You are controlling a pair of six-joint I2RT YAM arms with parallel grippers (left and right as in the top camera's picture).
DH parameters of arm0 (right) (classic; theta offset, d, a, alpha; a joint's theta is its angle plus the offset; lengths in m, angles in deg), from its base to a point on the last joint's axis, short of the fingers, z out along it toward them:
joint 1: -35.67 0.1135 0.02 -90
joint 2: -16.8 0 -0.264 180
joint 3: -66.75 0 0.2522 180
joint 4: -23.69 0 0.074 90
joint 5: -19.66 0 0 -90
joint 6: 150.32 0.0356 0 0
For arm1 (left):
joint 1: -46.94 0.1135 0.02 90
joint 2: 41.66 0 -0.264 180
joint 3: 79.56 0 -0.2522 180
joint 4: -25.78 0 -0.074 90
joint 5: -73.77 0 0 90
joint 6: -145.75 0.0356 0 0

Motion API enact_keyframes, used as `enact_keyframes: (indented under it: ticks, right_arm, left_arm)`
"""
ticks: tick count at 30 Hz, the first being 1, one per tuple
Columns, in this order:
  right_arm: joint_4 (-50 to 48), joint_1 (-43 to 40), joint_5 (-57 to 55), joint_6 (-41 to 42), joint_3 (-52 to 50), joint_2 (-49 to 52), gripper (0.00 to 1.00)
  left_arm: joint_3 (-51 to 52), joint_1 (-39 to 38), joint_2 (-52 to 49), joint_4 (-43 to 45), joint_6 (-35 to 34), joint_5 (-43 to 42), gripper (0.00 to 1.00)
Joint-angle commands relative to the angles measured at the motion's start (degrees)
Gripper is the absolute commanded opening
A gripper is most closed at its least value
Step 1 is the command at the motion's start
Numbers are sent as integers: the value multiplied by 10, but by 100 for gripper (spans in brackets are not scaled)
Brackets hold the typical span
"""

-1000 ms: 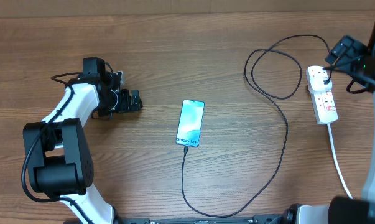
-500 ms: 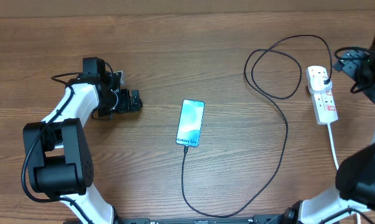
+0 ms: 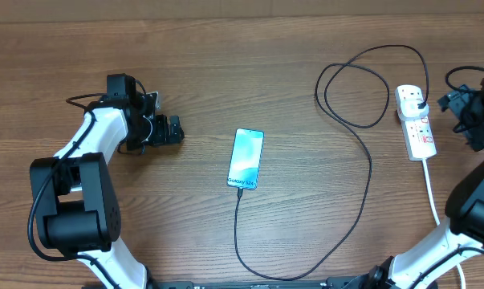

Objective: Plug charger to phone and switch on socket
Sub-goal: 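Lower the right gripper onto the orange switch beside the white plug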

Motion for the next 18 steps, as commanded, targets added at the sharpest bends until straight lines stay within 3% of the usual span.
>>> enact_keyframes:
  ticks: [1,18]
  right_arm:
    - [-5,0,12,6,-3,20,100]
    - [-20,0,42,4,-6,67,100]
  left_arm:
    - [-2,-1,6,0,-3,7,100]
    - [-2,-1,6,0,-3,7,100]
